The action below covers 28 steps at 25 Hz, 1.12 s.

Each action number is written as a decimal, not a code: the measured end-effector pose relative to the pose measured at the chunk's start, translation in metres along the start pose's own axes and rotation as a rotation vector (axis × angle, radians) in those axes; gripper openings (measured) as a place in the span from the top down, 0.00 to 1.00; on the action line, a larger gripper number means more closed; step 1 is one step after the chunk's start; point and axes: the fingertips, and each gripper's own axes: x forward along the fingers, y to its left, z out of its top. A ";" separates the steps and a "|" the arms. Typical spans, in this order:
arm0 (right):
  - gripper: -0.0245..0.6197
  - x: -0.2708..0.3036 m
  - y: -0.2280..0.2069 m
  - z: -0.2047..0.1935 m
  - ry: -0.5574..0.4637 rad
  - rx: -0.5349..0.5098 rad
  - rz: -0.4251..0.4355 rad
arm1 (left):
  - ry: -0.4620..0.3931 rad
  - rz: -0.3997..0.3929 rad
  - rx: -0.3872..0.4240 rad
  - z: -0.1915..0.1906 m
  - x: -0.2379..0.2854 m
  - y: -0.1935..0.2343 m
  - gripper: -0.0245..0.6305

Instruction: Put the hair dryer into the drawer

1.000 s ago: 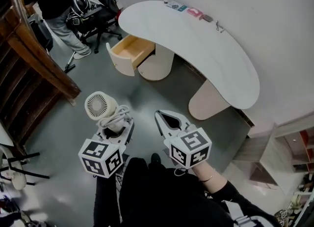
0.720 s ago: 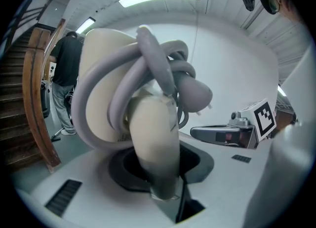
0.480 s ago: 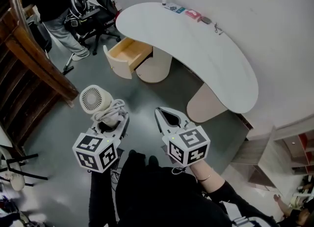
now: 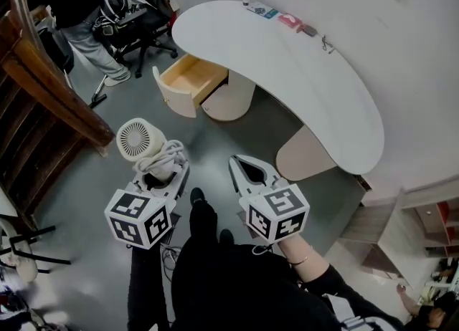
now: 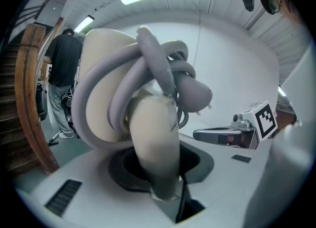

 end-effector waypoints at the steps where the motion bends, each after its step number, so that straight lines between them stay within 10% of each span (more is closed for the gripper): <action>1: 0.96 0.006 -0.001 0.002 0.002 0.001 -0.003 | 0.002 -0.001 -0.002 0.002 0.004 0.007 0.77; 28: 0.96 0.199 -0.046 0.059 0.082 0.056 -0.114 | 0.094 -0.079 -0.052 0.057 0.118 0.185 0.77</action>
